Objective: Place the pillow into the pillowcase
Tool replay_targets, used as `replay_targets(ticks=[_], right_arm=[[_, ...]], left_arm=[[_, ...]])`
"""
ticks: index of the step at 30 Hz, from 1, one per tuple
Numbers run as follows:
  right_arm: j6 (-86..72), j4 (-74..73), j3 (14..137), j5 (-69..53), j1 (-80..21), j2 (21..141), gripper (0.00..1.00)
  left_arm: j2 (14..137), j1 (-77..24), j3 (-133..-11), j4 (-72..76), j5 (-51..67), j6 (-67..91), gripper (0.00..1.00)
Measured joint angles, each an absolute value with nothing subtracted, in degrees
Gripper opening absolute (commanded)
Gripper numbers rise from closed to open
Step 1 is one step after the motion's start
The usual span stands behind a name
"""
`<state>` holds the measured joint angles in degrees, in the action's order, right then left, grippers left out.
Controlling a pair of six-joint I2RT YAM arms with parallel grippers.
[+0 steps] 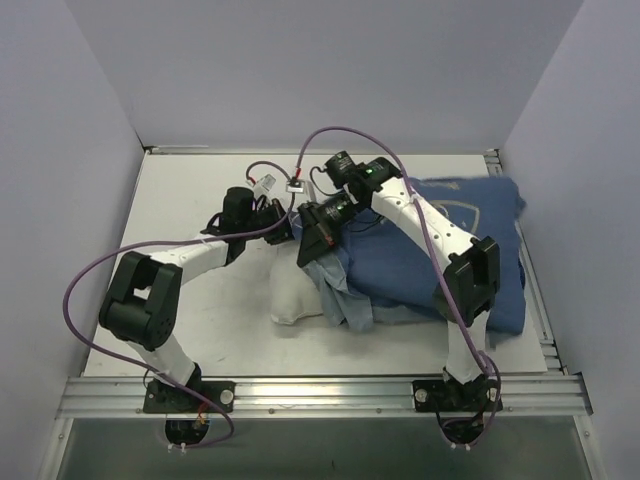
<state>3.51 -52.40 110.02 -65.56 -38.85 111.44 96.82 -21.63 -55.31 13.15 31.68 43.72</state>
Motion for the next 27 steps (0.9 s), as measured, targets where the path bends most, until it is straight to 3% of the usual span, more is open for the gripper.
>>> replay_targets(ticks=[7, 14, 15, 16, 19, 20, 22, 23, 25, 27], right_arm=[[11.03, -56.42, 101.1, -58.72, -24.34, 110.76, 0.0], [20.32, -64.03, 101.97, -53.19, -31.2, 108.03, 0.0], [20.82, -64.93, 104.33, -52.97, -32.8, 108.6, 0.0], [21.34, -65.71, 107.2, -52.88, -34.3, 109.43, 0.0], [24.21, -67.96, 112.79, -52.9, -37.8, 110.21, 0.19], [25.67, -69.41, 113.23, -52.95, -38.57, 109.86, 0.47], [28.6, -71.85, 113.27, -52.88, -38.81, 108.79, 0.66], [29.06, -72.38, 113.27, -52.69, -38.3, 108.18, 0.83], [28.88, -74.17, 115.15, -51.77, -36.12, 107.28, 0.97], [27.0, -74.91, 121.91, -50.57, -32.95, 107.37, 0.98]], left_arm=[[87.05, -22.35, -47.59, 14.13, 31.31, 44.77, 0.0], [77.93, -24.45, -40.16, 9.58, 31.29, 44.34, 0.0], [77.54, -24.67, -39.16, 9.54, 31.29, 44.49, 0.05], [77.41, -24.67, -38.41, 9.65, 31.31, 44.66, 0.2], [77.36, -23.4, -37.58, 9.67, 32.05, 45.3, 0.53], [77.23, -22.17, -37.6, 9.76, 33.04, 45.58, 0.58], [76.36, -19.51, -37.63, 9.56, 34.65, 45.65, 0.65], [75.48, -18.02, -37.63, 9.21, 35.29, 45.58, 0.71], [72.79, -15.0, -37.5, 7.99, 36.01, 44.42, 0.76], [69.43, -12.84, -36.97, 6.52, 35.79, 42.94, 0.8]])
